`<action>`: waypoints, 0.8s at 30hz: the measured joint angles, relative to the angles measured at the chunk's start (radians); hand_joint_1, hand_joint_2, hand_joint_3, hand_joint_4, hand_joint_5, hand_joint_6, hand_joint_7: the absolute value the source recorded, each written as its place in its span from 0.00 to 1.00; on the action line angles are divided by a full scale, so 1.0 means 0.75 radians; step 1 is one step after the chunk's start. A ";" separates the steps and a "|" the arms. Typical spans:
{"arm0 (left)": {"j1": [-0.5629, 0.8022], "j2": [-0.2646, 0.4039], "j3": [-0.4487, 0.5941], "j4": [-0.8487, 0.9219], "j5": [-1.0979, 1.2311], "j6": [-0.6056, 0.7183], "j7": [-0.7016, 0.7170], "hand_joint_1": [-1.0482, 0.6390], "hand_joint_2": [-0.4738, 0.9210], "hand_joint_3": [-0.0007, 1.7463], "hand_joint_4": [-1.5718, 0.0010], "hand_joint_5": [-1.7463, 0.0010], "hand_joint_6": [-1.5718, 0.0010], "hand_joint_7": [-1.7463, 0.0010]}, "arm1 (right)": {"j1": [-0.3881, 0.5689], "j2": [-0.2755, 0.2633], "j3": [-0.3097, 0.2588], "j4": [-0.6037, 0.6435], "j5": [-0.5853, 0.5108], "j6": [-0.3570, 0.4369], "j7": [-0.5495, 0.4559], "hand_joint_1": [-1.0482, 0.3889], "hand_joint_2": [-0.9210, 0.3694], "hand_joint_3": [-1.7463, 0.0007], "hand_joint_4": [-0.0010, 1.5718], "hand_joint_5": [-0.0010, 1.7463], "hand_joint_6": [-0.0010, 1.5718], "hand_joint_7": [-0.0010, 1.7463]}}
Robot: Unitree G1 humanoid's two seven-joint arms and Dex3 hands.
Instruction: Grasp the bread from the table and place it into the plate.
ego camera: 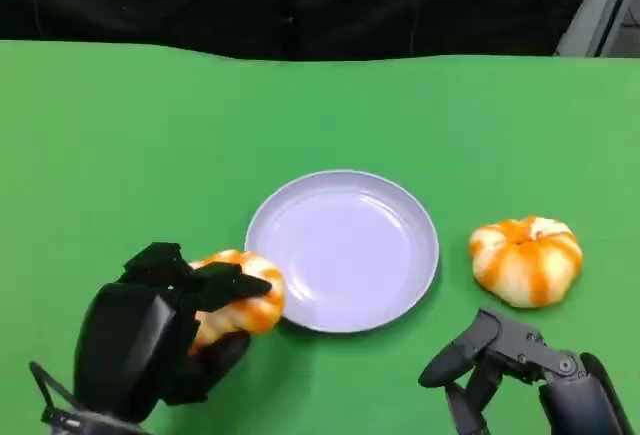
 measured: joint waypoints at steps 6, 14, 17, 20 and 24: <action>-0.003 -0.003 0.023 -0.037 0.001 -0.058 0.024 0.54 0.49 0.85 0.43 0.05 0.38 0.43 | -0.002 -0.002 0.000 0.014 0.000 -0.013 -0.007 0.63 0.39 0.32 0.51 0.90 0.47 0.70; -0.073 -0.005 0.019 -0.037 0.000 -0.107 0.014 0.55 0.46 0.88 0.40 0.09 0.39 0.37 | 0.002 -0.002 0.007 0.017 0.000 -0.017 -0.009 0.63 0.39 0.33 0.51 0.92 0.47 0.70; -0.120 -0.011 0.000 -0.035 -0.005 -0.110 -0.028 0.54 0.45 0.91 0.41 0.08 0.41 0.30 | 0.002 -0.003 0.007 0.018 0.000 -0.017 -0.009 0.63 0.39 0.33 0.51 0.92 0.46 0.70; -0.157 -0.020 -0.010 -0.028 -0.008 -0.110 -0.058 0.56 0.45 0.89 0.40 0.08 0.41 0.29 | 0.002 -0.003 0.006 0.026 0.000 -0.017 -0.010 0.64 0.38 0.33 0.52 0.92 0.47 0.70; -0.210 -0.030 -0.041 0.012 -0.005 -0.111 -0.084 0.56 0.45 0.90 0.38 0.10 0.40 0.29 | 0.010 -0.003 0.009 0.033 -0.001 -0.019 -0.013 0.63 0.38 0.33 0.51 0.91 0.46 0.70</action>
